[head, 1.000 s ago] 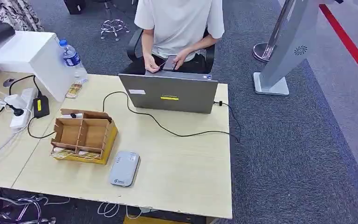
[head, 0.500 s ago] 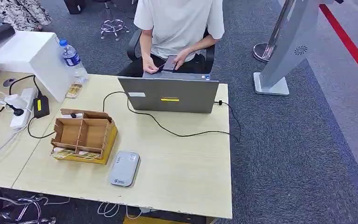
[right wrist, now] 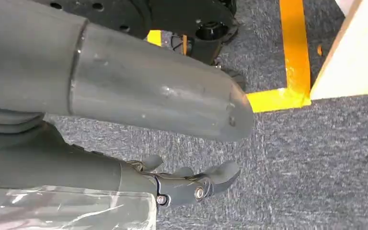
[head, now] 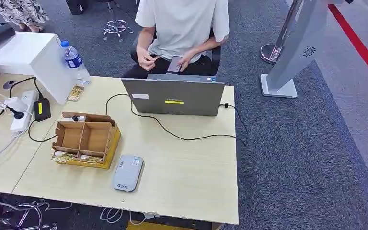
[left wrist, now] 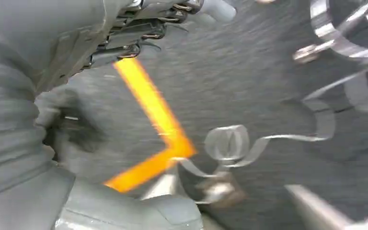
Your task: Pass the card to the sensor for recognition and then transmit it.
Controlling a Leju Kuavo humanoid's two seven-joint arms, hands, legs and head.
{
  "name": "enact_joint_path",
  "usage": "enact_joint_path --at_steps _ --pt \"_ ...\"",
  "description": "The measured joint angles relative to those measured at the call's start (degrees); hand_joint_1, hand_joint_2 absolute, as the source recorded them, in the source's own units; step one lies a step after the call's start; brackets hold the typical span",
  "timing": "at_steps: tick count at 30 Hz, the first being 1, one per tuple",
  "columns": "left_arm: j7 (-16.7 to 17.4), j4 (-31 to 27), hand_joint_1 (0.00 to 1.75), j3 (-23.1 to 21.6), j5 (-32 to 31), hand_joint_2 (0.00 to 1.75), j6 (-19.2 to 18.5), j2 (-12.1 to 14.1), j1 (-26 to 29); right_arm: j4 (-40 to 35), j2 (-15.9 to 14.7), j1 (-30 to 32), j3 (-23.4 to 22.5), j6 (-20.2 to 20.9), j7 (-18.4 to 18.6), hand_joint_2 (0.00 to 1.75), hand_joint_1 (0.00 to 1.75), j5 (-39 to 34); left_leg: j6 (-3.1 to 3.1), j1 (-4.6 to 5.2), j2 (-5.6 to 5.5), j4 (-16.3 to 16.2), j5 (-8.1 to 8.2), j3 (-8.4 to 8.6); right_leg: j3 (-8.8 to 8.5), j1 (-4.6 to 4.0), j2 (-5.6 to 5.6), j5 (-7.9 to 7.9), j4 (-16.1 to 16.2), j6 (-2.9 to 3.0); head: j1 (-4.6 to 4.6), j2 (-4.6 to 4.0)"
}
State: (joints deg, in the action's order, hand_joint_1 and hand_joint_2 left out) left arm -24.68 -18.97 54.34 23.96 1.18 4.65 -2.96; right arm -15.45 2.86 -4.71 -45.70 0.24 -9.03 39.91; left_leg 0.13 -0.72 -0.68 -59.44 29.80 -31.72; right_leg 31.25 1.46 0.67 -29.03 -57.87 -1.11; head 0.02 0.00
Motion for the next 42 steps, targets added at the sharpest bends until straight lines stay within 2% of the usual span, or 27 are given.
enact_joint_path --at_steps 7,15,17,23,32,37,42 --pt "-6.22 -5.45 0.0 9.21 3.06 1.75 -7.53 3.5 -1.5 0.52 0.0 -0.3 -3.24 -0.24 -0.17 0.0 0.0 1.95 -0.01 -0.01 0.01 0.0 -0.01 0.01 0.0 -0.01 0.01 0.01 -0.01 0.01 -0.02 0.0" --pt "-10.16 -16.0 0.0 18.07 2.16 1.75 -17.44 4.72 -4.75 0.98 0.0 -0.3 -5.71 -0.42 -0.74 0.0 0.0 3.17 -0.01 -0.02 0.02 -0.01 -0.01 0.01 -0.01 -0.02 0.02 0.02 -0.01 0.03 -0.04 0.0" --pt "-10.51 -19.96 0.0 18.84 1.86 1.75 -18.68 3.92 -5.21 1.05 0.0 -0.31 -5.9 -0.55 -0.74 0.0 0.0 3.45 -0.01 0.01 0.01 -0.01 -0.01 0.02 -0.01 0.0 0.02 0.03 -0.01 0.05 -0.04 0.0" --pt "-10.82 -31.15 0.0 18.31 0.35 1.75 -16.08 1.42 -5.5 1.18 0.02 -0.34 -6.12 -0.9 -0.57 0.0 0.0 4.2 -0.01 -0.02 0.05 -0.02 -0.01 0.03 0.02 -0.02 0.05 0.04 -0.01 0.07 0.0 0.0" --pt "-11.56 -45.17 0.0 12.46 -7.82 1.75 -7.54 0.2 -5.84 1.36 0.11 -0.91 -6.12 -1.16 0.22 0.0 0.0 5.55 -0.01 -0.02 0.05 -0.02 -0.02 0.07 0.02 -0.02 0.05 0.05 -0.01 0.09 0.0 0.0" --pt "-11.64 -48.48 0.0 8.01 -13.85 1.75 -3.86 -0.02 -7.86 1.42 0.26 -1.08 -6.12 -1.2 0.48 0.0 0.0 6.23 0.01 -0.02 0.08 -0.05 -0.05 0.11 0.02 -0.02 0.09 0.07 -0.01 0.09 0.0 0.0" --pt "-9.66 -50.53 0.0 1.93 -21.87 1.75 -0.55 0.13 -11.2 1.44 0.42 -1.49 -6.08 -1.27 1.09 0.0 0.0 6.95 -0.01 -0.03 0.2 -0.06 -0.11 0.48 0.06 -0.04 0.2 0.22 -0.03 0.2 0.0 0.0"
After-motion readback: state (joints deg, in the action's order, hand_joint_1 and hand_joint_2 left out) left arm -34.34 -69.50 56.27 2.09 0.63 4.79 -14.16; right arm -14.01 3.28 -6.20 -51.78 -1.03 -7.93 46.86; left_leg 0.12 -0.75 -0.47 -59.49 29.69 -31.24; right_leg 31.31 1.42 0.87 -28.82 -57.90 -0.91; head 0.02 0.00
